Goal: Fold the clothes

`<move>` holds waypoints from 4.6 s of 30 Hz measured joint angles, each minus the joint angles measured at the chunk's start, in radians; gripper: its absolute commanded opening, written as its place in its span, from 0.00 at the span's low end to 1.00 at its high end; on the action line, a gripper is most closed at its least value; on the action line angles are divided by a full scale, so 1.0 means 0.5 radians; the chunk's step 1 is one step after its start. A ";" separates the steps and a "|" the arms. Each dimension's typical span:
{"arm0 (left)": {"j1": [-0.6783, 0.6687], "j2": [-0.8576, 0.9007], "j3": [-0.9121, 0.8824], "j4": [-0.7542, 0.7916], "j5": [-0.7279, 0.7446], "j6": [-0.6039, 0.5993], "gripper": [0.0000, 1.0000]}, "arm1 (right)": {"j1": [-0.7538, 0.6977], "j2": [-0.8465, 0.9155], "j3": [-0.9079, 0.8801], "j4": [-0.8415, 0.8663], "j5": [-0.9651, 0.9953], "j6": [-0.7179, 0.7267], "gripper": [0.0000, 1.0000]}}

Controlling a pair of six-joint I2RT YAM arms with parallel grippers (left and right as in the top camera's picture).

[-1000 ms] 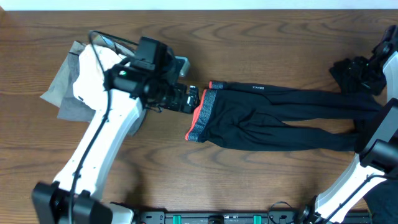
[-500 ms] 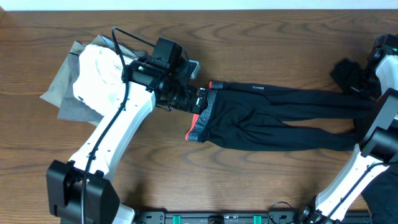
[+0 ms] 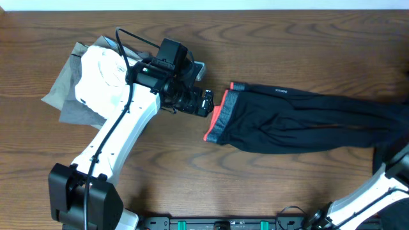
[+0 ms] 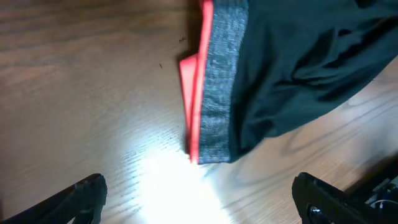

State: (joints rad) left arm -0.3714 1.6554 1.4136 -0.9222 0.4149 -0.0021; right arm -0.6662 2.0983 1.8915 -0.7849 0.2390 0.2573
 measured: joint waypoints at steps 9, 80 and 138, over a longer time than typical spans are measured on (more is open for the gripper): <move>-0.001 0.000 0.000 0.010 -0.001 0.000 0.98 | 0.005 -0.032 0.024 0.005 -0.605 -0.063 0.66; 0.179 0.016 0.285 -0.827 -0.827 -0.310 0.06 | 0.522 -0.032 0.024 -0.817 -1.373 -0.397 0.74; 0.047 0.793 0.297 0.072 -0.620 -0.038 0.06 | 0.733 -0.032 -0.103 -0.861 -0.956 -0.365 0.83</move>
State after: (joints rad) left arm -0.3477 2.0521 1.5620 -0.8864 0.1047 -0.0212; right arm -0.2996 2.0823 1.8400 -1.2152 -0.2390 0.0746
